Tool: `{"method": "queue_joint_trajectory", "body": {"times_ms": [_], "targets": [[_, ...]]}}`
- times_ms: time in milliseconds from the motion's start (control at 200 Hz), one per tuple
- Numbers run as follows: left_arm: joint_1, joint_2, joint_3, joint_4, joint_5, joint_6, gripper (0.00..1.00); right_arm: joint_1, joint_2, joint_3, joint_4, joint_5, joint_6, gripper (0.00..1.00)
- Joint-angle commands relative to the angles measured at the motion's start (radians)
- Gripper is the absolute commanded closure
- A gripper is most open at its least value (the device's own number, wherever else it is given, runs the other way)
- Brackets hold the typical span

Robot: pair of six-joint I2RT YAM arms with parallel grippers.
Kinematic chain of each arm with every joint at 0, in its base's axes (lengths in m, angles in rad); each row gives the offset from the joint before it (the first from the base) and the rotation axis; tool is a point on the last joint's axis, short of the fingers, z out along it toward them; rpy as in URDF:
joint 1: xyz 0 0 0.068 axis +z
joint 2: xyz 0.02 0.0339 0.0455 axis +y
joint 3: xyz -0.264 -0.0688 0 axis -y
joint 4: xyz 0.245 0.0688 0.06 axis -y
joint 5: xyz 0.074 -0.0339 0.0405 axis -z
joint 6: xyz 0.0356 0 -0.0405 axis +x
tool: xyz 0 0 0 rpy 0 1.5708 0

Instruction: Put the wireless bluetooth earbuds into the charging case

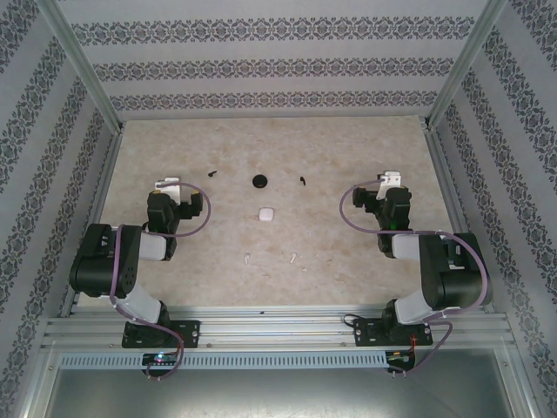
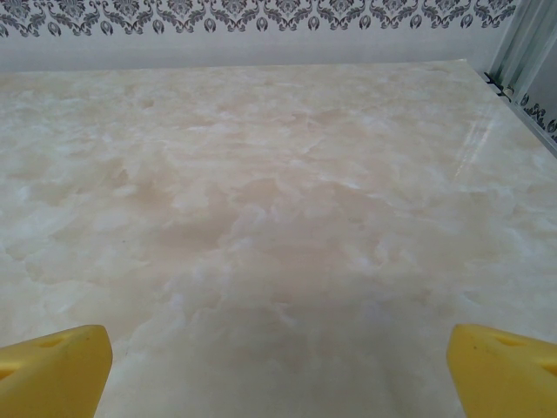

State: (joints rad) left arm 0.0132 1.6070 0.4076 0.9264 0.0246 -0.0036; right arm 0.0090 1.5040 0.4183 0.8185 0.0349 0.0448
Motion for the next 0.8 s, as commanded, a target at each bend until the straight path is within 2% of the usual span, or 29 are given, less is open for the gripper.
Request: {"method": "queue_joint_trajectory", "body": {"times_ms": [0,305,380,440,530,674,794], "targets": [[-0.010,-0.022,-0.015,-0.003,-0.010,0.005,0.00,-0.001,-0.008,-0.007,0.010,-0.021,-0.013,0.02],[-0.009,-0.022,-0.013,-0.007,-0.007,0.005,0.00,-0.002,-0.018,-0.009,0.014,-0.013,-0.010,0.02],[-0.010,-0.030,-0.011,-0.013,-0.003,0.007,0.00,0.000,-0.068,0.017,-0.067,0.002,-0.007,0.02],[-0.010,-0.058,0.000,-0.051,0.008,0.011,0.00,0.000,-0.127,0.051,-0.201,0.021,0.005,0.02],[-0.010,-0.117,0.042,-0.176,0.029,0.018,0.00,0.000,-0.212,0.099,-0.366,0.044,0.033,0.02],[-0.010,-0.219,0.129,-0.396,0.168,0.062,0.00,0.002,-0.348,0.171,-0.642,0.101,0.161,0.02],[-0.013,-0.265,0.212,-0.547,0.406,0.094,0.01,0.020,-0.413,0.208,-0.807,0.040,0.279,0.02]]}}
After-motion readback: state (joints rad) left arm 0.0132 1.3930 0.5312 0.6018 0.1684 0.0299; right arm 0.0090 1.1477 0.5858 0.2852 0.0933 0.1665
